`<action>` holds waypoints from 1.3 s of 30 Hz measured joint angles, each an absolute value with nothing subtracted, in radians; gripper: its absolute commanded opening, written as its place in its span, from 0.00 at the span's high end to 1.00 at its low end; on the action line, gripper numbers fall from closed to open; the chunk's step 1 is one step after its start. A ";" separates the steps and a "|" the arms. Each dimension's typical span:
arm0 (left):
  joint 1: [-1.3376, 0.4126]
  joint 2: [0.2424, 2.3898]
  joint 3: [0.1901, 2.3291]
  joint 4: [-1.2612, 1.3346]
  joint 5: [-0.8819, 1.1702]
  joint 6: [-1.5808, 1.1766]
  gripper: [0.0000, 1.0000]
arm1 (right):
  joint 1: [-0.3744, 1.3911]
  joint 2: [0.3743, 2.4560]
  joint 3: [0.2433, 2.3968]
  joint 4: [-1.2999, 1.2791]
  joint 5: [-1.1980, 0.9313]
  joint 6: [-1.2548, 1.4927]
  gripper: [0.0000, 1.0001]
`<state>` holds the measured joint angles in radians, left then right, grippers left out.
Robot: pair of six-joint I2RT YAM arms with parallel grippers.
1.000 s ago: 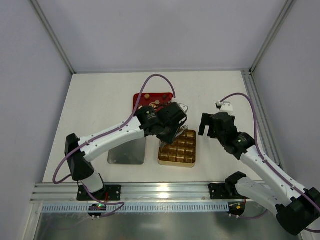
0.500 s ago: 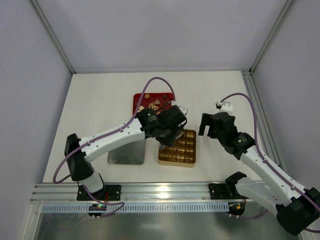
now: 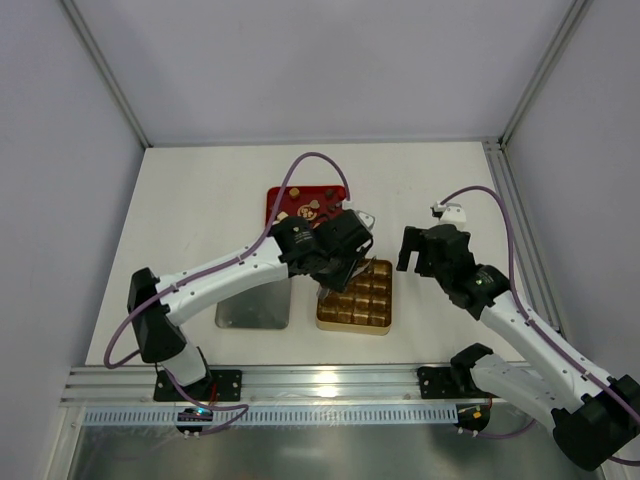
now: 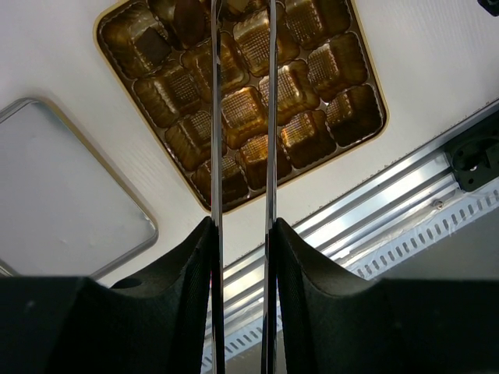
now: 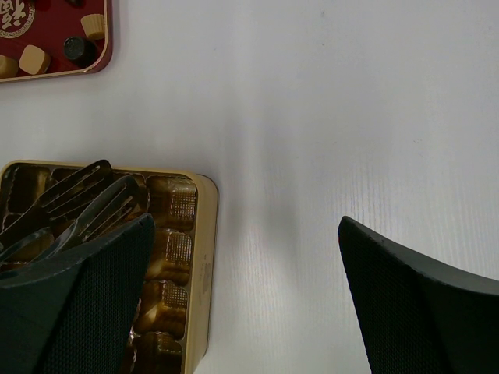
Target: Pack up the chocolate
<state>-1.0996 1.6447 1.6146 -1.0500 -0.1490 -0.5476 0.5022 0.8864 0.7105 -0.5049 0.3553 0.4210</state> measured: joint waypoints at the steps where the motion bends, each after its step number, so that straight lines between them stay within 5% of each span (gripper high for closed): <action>1: -1.100 1.642 1.615 -1.051 -0.153 -0.546 0.66 | 0.502 0.886 0.710 -0.505 0.356 0.421 0.00; 9: -1.057 1.615 1.682 -1.060 -0.186 -0.536 0.65 | 0.502 0.900 0.710 -0.501 0.353 0.421 0.00; 24: -0.662 1.776 1.822 -1.062 -0.224 -0.427 0.60 | 0.502 0.954 0.709 -0.475 0.318 0.420 0.00; 39: -0.624 1.984 1.930 -1.059 -0.224 -0.354 0.57 | 0.502 0.958 0.690 -0.470 0.314 0.420 0.00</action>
